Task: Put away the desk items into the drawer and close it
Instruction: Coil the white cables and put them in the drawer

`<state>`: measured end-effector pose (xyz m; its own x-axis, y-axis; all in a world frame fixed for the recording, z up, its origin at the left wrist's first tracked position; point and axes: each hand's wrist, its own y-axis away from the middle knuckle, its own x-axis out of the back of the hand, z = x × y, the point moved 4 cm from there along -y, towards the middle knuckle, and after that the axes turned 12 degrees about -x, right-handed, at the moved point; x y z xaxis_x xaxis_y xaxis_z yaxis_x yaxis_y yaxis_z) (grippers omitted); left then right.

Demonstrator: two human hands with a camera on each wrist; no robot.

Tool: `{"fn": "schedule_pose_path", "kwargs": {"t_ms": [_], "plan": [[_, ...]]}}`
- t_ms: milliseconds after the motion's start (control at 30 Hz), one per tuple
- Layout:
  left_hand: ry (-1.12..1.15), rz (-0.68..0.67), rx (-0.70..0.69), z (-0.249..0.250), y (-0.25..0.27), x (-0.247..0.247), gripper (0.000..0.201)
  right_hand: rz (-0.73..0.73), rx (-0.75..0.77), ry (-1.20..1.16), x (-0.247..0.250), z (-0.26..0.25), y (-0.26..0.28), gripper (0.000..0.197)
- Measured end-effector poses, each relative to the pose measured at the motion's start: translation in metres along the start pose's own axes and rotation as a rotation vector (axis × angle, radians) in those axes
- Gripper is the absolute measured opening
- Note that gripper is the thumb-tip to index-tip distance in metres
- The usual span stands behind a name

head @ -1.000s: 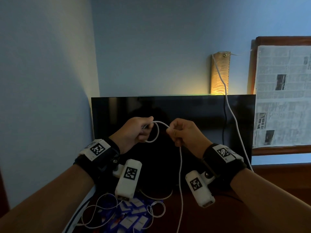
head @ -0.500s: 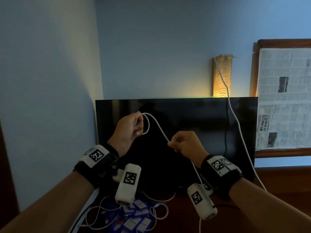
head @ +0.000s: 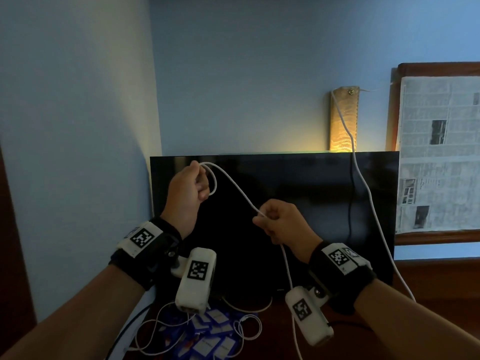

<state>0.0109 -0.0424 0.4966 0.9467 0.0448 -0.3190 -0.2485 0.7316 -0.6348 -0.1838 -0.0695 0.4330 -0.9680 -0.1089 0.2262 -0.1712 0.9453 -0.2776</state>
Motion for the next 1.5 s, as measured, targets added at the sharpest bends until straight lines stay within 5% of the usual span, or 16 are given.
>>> {"fn": "schedule_pose_path", "kwargs": {"t_ms": [167,333,567,800,1133,1367,1500], "plan": [[0.119,0.104,0.023,0.002,0.000,0.017,0.035,0.039,-0.085,-0.270,0.019,0.018,-0.003,0.026],[-0.012,0.063,-0.037,0.001,0.009,0.012,0.036,0.098,-0.032,0.132,0.004,0.018,0.005,0.022],[-0.376,-0.218,-0.119,-0.007,0.020,-0.006,0.032,-0.034,0.112,0.360,-0.031,0.001,0.023,0.017],[-0.582,-0.399,-0.106,-0.022,0.031,-0.005,0.035,-0.002,0.173,0.231,-0.024,-0.015,0.020,0.025],[-0.319,-0.517,0.079,-0.023,0.048,-0.024,0.042,0.051,0.192,0.016,-0.008,-0.025,0.017,0.024],[-0.118,-0.457,0.247,-0.026,0.052,-0.031,0.042,0.112,0.243,-0.044,-0.004,-0.030,0.023,0.012],[0.046,-0.436,0.326,-0.027,0.054,-0.031,0.042,0.019,0.110,-0.141,-0.007,-0.019,0.021,0.019]]}}
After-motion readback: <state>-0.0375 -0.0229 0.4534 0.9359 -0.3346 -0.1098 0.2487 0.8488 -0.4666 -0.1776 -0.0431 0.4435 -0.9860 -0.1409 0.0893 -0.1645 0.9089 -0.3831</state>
